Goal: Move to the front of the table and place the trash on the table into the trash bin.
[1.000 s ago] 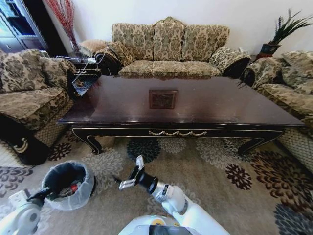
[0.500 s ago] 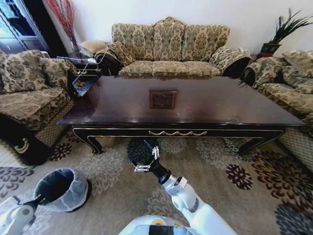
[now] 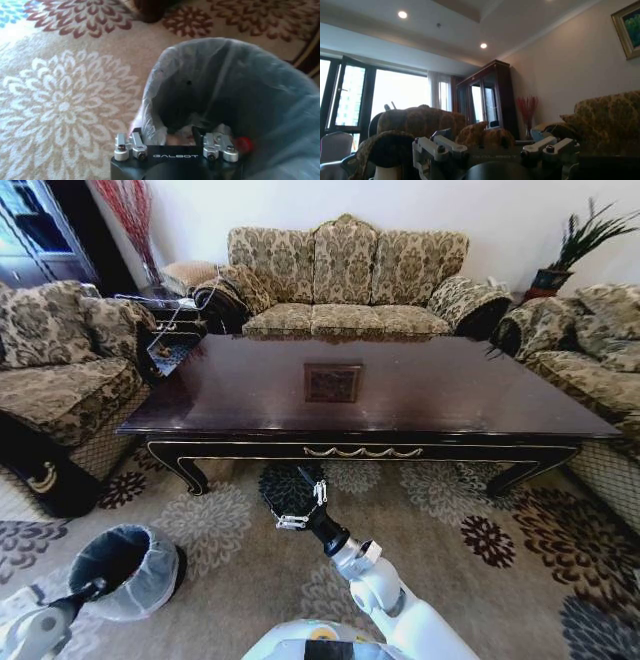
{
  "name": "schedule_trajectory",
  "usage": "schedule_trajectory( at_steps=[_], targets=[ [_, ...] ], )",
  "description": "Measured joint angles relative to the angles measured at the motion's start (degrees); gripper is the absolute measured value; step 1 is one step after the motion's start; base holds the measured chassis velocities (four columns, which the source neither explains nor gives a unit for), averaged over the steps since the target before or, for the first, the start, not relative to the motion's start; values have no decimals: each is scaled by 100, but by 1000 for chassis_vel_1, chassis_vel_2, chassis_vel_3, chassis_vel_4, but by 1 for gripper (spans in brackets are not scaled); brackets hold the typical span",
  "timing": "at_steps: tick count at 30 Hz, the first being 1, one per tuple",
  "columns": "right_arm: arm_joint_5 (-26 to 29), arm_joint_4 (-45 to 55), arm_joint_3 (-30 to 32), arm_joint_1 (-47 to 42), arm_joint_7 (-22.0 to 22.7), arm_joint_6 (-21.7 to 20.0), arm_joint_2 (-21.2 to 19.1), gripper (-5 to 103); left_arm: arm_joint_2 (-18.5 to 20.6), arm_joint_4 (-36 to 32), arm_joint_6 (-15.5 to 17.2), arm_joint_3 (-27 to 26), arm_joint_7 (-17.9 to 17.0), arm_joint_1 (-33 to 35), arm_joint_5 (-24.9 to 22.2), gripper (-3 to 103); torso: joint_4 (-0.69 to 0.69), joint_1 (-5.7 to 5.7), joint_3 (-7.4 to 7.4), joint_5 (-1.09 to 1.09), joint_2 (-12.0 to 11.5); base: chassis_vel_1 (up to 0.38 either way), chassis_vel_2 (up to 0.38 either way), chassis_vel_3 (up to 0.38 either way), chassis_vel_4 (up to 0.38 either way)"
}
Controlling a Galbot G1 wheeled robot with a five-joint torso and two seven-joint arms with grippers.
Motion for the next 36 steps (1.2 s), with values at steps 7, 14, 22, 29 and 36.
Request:
schedule_trajectory(
  at_steps=[7, 14, 22, 29, 36],
  targets=[
    [25, 5, 118, -171, 19, 41, 2, 100, -243, -1036, 53, -294, -86, 380, 109, 94, -2, 0, 0, 1, 0, 0, 0, 0, 0],
    [16, 38, 137, -211, 60, 42, 36, 100, -479, -1224, 221, -485, -125, 672, 119, 100, -3, 0, 0, 1, 0, 0, 0, 0, 0],
    [-8, 148, 172, -297, 76, 24, 33, 100, -981, -1335, 140, -768, 172, 988, 293, 100, -2, 0, 0, 1, 0, 0, 0, 0, 0],
    [-118, 245, 220, -445, 107, 18, 63, 100, -1207, -2045, -79, -1045, 395, 1300, 682, 100, -1, 0, 0, 0, 0, 0, 0, 0, 0],
    [-686, 722, 638, -865, 1212, -770, 126, 100, -1307, -2754, -2151, -1058, 1264, 1536, 2576, 100, -1, 0, 0, 0, 0, 0, 0, 0, 0]
  ],
)
